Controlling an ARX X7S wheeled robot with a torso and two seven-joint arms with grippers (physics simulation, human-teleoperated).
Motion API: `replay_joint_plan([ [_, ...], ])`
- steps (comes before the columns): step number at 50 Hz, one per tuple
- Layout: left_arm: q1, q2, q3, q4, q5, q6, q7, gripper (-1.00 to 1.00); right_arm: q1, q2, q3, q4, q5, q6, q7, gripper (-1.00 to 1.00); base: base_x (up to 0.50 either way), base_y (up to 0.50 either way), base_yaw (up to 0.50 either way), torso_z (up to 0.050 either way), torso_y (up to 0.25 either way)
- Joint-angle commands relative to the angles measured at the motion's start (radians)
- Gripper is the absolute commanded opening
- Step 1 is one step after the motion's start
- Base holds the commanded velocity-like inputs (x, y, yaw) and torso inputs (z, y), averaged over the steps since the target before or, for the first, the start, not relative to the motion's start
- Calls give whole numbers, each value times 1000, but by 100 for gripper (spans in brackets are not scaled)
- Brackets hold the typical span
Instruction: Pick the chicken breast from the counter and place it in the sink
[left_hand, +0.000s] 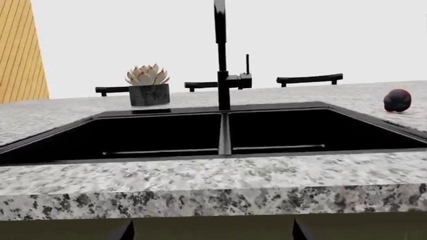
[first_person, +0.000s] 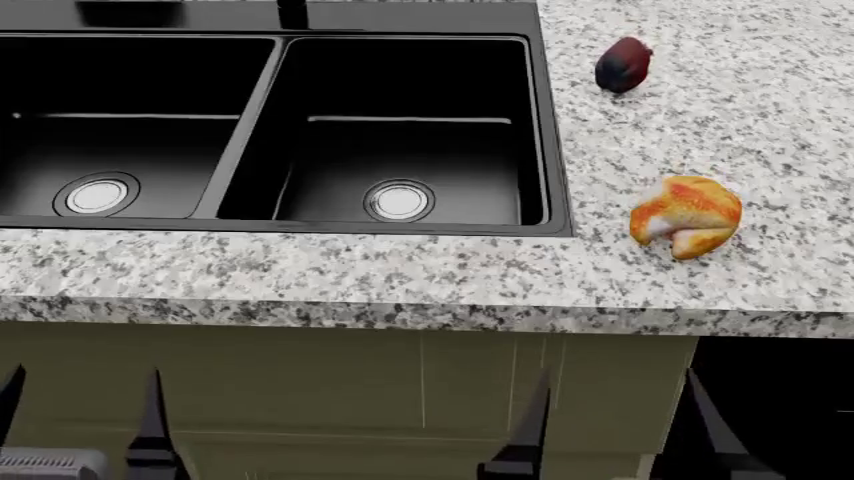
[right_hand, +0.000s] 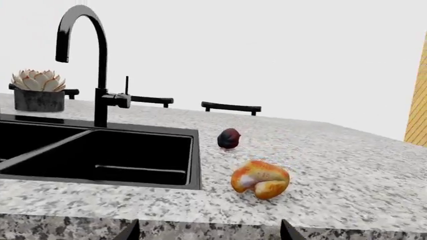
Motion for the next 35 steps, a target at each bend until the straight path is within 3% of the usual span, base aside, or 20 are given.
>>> replay_joint_plan([
  [1, -22, -21, -4, 44, -8, -24, -8, 100, 12, 21, 22, -113, -17, 104, 36, 100, 0, 0, 0, 0, 0],
  [22, -44, -41, -7, 74, -33, -68, -20, 100, 47, 44, 42, -216, -38, 238, 79, 100, 0, 0, 0, 0, 0],
  [35, -128, -71, 1, 119, -54, -175, -9, 100, 186, 84, 106, -327, 30, 522, 22, 100, 0, 0, 0, 0, 0],
])
